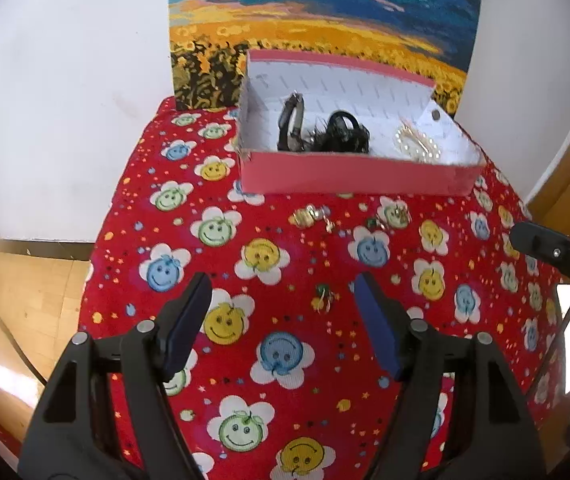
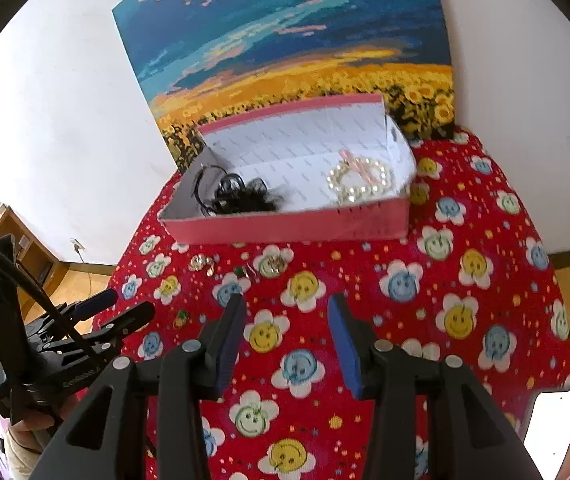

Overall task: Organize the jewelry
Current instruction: 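Lift both open tools up out of the pink box, then grasp the green bead earring with the left tool while the right tool grasps a gold earring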

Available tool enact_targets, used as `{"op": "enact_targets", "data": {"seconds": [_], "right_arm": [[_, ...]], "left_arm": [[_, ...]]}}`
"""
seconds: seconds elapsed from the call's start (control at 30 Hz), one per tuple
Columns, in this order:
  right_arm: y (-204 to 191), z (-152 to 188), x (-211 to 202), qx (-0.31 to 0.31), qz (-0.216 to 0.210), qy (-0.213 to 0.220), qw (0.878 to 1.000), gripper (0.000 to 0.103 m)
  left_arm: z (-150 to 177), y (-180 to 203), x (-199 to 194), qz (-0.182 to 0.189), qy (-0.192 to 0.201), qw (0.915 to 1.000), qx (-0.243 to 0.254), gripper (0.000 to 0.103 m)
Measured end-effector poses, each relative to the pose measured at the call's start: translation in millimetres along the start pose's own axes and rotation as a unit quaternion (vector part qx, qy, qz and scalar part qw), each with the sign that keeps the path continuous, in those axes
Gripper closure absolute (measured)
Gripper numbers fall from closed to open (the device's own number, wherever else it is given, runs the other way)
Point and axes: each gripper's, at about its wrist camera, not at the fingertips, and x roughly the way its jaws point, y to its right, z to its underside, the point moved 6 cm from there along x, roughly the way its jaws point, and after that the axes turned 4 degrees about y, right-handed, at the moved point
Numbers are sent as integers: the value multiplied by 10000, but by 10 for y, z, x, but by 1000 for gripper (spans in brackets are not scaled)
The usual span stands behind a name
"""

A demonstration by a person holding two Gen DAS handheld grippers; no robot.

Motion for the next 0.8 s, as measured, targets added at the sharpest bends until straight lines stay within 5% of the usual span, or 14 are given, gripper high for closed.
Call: {"op": "enact_targets", "data": {"seconds": [0.37, 0.8], "right_arm": [[97, 204, 32, 68, 119, -79, 9999, 53], [212, 335, 206, 309, -3, -255, 9992, 52]], "left_arm": [[181, 193, 235, 257, -296, 9992, 99, 63], [149, 292, 369, 184, -235, 9992, 284, 83]]}}
